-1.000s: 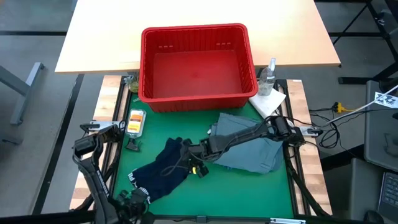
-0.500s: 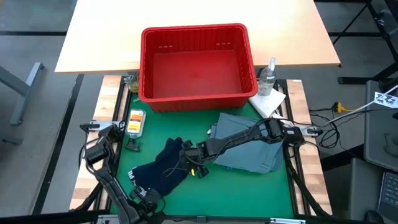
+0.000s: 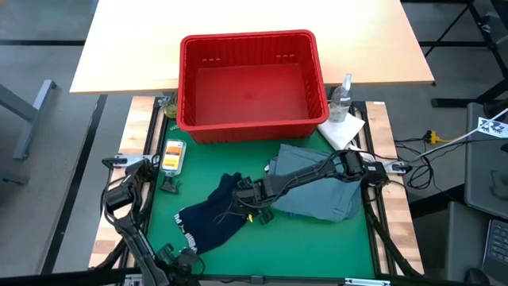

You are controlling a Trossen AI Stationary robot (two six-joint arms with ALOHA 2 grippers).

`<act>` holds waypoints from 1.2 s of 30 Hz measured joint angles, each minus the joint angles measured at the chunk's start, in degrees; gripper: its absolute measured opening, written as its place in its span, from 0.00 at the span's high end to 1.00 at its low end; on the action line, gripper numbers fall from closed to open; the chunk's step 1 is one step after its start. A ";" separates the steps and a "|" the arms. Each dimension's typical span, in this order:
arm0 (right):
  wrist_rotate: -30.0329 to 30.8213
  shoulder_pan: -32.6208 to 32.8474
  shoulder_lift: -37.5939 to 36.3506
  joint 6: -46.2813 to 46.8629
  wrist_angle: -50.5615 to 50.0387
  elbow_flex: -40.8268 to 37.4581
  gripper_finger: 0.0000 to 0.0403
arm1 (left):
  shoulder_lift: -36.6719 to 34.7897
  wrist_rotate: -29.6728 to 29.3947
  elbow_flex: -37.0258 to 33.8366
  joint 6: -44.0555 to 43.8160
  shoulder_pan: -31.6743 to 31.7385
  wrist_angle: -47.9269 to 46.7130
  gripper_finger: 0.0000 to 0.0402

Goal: Fold Laundry from Bin
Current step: Fold the dark blue underwear shorts

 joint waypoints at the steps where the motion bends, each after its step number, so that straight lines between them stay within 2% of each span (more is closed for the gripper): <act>1: -1.15 0.03 0.03 0.12 -0.56 -0.02 0.58 | -0.02 0.70 0.00 0.00 -0.06 0.02 0.99; 5: -5.15 0.36 0.04 2.12 -1.96 -0.11 0.58 | -0.13 2.12 1.22 0.38 -0.28 -0.05 0.99; 7: -6.85 0.69 0.04 3.10 -1.93 -0.12 0.58 | -0.22 0.25 3.00 1.91 -0.39 -0.15 0.99; 9: -7.51 0.76 0.04 3.19 -1.88 -0.13 0.58 | -0.28 -3.50 5.00 3.17 -0.23 -0.37 1.00; 15: -9.15 0.74 0.07 3.28 -1.75 -0.17 0.58 | -0.39 -20.39 8.83 2.84 0.04 -3.38 1.00; 19: -10.52 0.76 0.05 3.30 -1.65 -0.17 0.58 | -0.46 -24.27 7.63 1.95 0.70 -4.25 1.00; 26: -10.55 0.76 0.06 3.37 -1.56 -0.20 0.58 | -0.44 -24.17 0.14 1.81 3.32 -2.36 1.00; 32: -10.55 0.76 0.05 3.39 -1.68 -0.20 0.58 | -0.82 -14.82 -4.57 1.75 3.65 0.09 1.00; 36: -10.53 0.76 0.05 3.39 -1.77 -0.20 0.58 | -0.72 -12.28 -4.14 1.83 2.11 0.88 1.00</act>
